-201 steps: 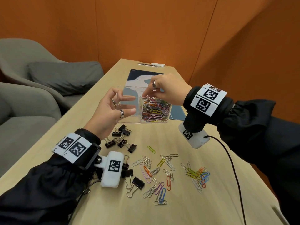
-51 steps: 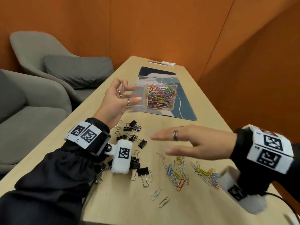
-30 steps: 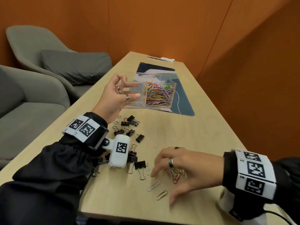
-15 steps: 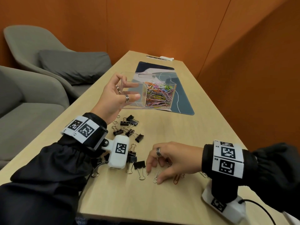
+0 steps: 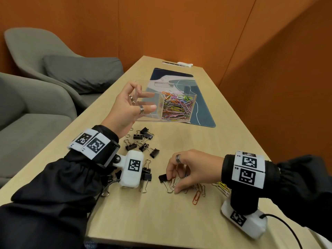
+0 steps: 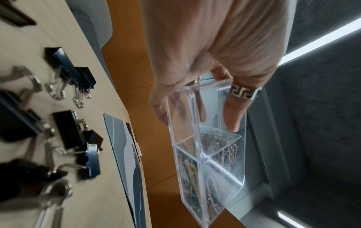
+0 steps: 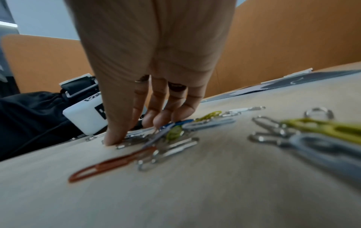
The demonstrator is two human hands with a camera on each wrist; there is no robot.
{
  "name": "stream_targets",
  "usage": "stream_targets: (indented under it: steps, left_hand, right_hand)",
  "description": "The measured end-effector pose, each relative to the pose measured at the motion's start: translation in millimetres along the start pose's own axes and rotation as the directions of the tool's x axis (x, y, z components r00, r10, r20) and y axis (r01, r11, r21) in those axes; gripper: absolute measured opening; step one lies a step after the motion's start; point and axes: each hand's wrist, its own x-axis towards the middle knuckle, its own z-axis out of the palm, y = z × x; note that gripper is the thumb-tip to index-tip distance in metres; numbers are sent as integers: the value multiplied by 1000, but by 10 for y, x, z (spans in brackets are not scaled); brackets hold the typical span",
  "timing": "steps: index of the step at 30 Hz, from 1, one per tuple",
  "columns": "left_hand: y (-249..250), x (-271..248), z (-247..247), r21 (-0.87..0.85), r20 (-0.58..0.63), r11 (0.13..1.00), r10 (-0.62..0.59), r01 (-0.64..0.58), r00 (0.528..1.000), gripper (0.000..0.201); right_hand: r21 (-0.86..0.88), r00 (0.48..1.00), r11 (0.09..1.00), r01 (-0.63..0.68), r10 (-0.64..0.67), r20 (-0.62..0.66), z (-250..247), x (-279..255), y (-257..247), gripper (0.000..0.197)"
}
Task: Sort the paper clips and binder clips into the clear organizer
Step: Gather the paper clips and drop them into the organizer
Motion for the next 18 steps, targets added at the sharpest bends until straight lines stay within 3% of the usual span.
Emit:
stream_targets:
  steps: [11,15,18]
  left_hand:
    - [-4,3,13,3,3,1000,3,-3,1000,44]
    - [-3,0,14,-5,13,1000,9,-9,1000,44]
    - [-11,-3,20,0,13,1000,8,-8,1000,44]
  right_hand:
    - [-63,1000,998,-28,27,-11,-98,-134,152,21]
    - [-12,999,999,48,-48,13,-58,-167,113,28]
    - [-46,998,998,49,-47,50,-10,-170,147,20]
